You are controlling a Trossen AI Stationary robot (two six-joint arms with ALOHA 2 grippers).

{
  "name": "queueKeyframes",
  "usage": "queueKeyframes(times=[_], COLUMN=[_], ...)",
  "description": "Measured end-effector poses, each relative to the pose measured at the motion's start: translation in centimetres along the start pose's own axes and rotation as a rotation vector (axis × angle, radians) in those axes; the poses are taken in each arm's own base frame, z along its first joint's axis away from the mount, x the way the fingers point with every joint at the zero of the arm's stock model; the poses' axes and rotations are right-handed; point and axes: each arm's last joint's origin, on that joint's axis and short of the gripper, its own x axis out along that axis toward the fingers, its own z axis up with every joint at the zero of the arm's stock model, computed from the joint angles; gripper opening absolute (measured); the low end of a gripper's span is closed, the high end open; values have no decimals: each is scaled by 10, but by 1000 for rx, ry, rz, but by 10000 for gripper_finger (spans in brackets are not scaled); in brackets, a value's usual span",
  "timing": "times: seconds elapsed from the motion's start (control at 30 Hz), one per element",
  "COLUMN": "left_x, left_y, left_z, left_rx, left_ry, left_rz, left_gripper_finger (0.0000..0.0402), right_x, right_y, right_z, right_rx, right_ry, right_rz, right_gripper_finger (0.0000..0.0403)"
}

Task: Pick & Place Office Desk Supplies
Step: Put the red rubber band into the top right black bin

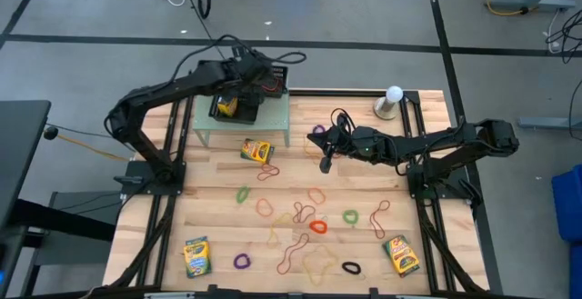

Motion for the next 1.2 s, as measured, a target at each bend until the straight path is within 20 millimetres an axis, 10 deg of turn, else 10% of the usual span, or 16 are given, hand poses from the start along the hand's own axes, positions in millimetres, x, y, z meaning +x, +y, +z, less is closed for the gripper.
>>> queueKeyframes(times=[0.23, 0.57, 1.2], left_x=[4, 5, 13], left_y=[-2, 36, 29], left_z=[2, -13, -12], left_rx=[-37, -493, -443], left_ry=[3, -38, -70], left_rz=[-10, -268, -271], left_gripper_finger=[19, 90, 234], right_x=[0, 1, 1], right_y=[0, -3, -3], right_z=[0, 0, 0], right_rx=[0, 3, -1], right_ry=[0, 1, 1], right_rz=[1, -4, -6], right_gripper_finger=[27, 27, 27])
